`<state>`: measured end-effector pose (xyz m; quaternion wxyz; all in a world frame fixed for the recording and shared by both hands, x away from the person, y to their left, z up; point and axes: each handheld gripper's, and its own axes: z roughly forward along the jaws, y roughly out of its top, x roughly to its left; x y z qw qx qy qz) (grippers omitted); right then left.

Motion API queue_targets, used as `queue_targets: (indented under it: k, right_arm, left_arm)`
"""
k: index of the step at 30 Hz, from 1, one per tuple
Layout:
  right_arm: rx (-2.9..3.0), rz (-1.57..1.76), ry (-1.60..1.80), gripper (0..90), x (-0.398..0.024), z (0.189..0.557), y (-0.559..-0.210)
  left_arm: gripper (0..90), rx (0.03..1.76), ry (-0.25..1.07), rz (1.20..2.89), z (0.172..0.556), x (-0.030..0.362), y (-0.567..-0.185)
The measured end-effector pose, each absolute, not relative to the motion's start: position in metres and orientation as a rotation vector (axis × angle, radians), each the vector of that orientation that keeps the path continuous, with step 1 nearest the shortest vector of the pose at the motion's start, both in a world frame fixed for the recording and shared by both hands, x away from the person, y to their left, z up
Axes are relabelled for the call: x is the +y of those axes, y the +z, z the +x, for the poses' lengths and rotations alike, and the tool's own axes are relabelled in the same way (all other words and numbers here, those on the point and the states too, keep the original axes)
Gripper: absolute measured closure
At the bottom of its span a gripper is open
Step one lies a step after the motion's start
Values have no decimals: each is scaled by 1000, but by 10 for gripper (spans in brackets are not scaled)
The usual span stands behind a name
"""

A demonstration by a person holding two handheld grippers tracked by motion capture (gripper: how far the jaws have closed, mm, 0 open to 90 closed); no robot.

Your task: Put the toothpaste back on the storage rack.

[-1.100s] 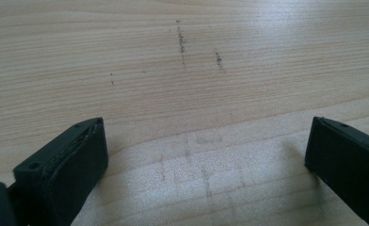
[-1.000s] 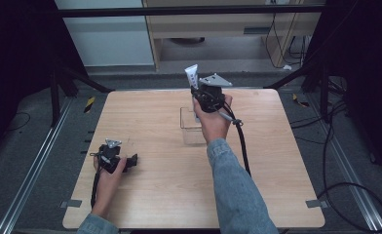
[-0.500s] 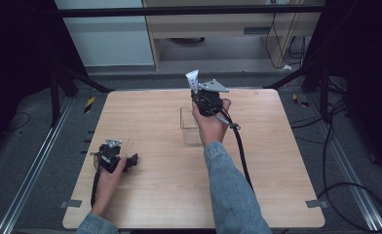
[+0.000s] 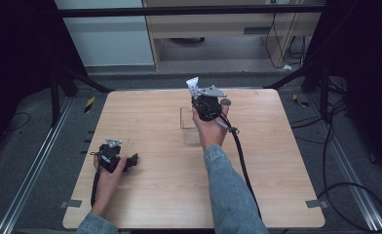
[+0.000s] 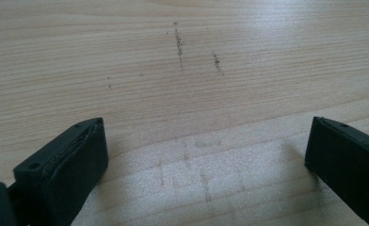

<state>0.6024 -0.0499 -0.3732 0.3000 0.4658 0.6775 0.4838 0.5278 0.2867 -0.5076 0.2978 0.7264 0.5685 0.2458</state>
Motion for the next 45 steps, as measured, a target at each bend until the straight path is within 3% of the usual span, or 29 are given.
queue_targets:
  k: [12,45]
  right_arm:
    - [1841,1259,1232,775,-46,603,-396]
    - [1904,1288,1163,772,-49,601,-410]
  left_arm:
    - [0,1508,652,1932,528,287,-508]
    - [0,1499,648,1938,530,286,-508]
